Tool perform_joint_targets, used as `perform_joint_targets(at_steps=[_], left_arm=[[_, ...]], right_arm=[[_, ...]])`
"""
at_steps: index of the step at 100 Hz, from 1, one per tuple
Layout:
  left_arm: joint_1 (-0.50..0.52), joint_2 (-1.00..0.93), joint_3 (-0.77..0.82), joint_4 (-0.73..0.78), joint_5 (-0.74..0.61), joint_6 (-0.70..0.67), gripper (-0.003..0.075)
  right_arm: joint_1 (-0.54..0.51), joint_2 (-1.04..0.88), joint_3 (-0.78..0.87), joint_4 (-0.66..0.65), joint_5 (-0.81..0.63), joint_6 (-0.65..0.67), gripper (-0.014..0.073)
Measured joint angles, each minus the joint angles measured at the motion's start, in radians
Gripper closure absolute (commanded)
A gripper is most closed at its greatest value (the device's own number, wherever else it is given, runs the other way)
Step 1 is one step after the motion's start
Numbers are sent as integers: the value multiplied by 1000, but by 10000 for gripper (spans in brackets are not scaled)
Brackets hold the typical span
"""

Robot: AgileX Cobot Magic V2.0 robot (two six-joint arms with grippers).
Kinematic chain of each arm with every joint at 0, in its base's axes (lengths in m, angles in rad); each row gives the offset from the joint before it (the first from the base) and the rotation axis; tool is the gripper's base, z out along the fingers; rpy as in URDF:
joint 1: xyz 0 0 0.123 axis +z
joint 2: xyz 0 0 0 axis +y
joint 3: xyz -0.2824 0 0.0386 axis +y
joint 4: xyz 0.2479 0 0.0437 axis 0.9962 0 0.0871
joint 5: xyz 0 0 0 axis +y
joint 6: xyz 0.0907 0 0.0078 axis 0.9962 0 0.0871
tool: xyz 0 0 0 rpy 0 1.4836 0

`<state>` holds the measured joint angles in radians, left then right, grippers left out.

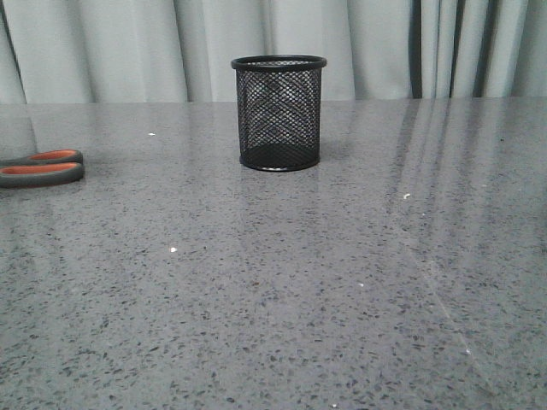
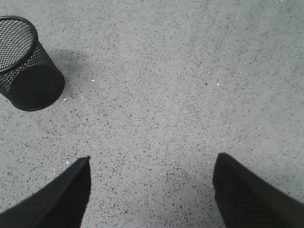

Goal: Put scissors into bucket

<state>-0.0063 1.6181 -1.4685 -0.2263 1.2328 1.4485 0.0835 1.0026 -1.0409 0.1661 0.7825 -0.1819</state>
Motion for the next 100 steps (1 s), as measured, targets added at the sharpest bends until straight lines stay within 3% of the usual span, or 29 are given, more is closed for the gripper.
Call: perform_joint_targets(at_steps=[40,100], left_arm=[[0,176,-43,44,-2,65,239],[0,270,-104,47,16,138,240]], right_arm=[[0,0,0,0,0,-6,106],[32,0,0,-2,0,-20,106]])
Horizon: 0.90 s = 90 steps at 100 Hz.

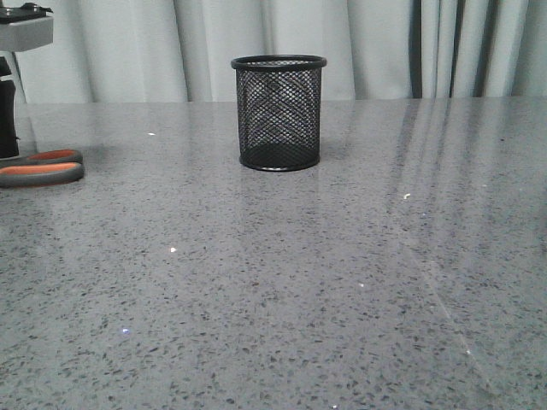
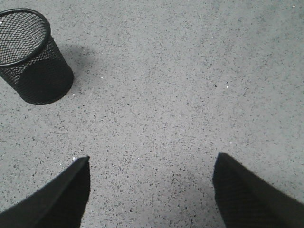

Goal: Put scissors into bucket

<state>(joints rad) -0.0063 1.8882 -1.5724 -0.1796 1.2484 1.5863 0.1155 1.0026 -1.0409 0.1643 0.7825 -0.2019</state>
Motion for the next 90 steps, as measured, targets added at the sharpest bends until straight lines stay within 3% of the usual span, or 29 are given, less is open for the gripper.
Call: perform_joint_targets(at_steps=[90], left_arm=[[0,18,-18,-35,7,-16,538]], right_arm=[[0,31,0,0,0,-1,106]])
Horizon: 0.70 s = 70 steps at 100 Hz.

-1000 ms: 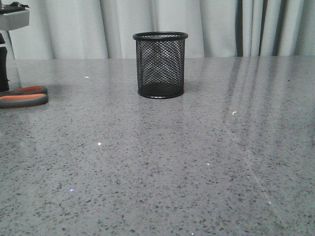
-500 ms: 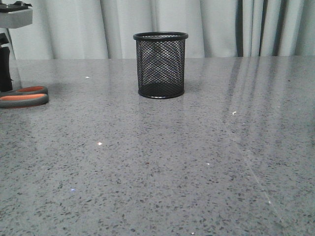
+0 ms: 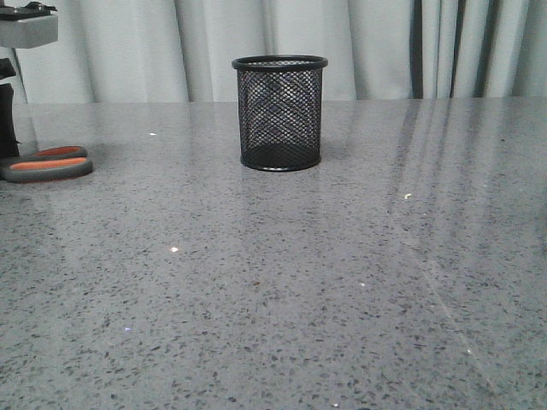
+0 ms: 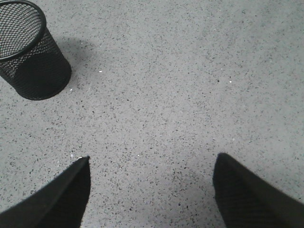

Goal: Put scissors into bucket

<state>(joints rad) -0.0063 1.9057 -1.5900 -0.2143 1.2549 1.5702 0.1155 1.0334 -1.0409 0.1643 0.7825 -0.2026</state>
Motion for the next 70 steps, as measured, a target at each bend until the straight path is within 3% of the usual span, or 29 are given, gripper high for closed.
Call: perform_joint_targets(at_steps=[17,70], left_arm=[[0,0,0,-2,-2,-4,585],[0,-88,6,4,-24,-12,585]], right_arm=[[0,0,0,0,-2,0,106],[0,0,0,0,-2,0,106]])
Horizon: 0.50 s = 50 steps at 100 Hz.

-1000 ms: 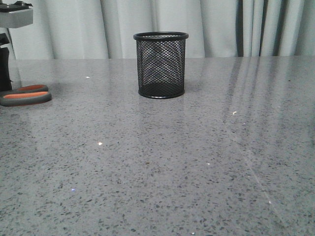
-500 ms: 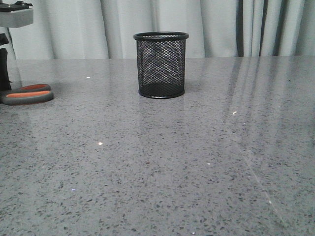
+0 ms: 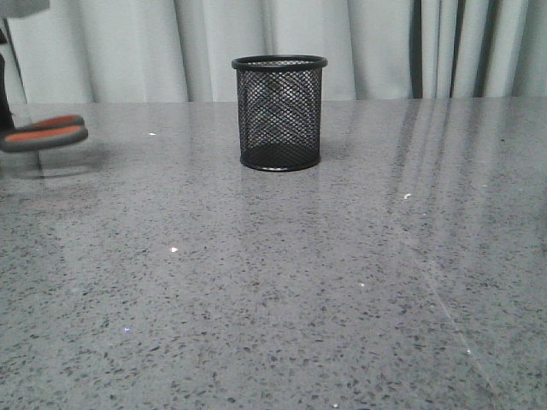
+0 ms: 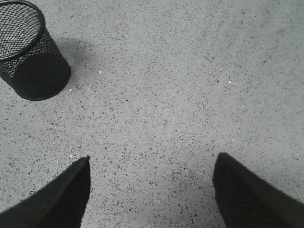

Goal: Put scissors into bucket

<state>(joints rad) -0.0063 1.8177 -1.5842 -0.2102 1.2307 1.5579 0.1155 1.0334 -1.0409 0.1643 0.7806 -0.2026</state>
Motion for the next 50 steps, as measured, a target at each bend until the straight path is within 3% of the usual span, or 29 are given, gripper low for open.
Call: perform_joint_targets(at_steps=[29,50], left_arm=[[0,-127,-11,-12,4,-45,585],[-2,-238,-10,-67,10,-47,585]], right_arm=[[0,0,0,39,-21,-3,106],[0,0,0,284,-63,-147,106]])
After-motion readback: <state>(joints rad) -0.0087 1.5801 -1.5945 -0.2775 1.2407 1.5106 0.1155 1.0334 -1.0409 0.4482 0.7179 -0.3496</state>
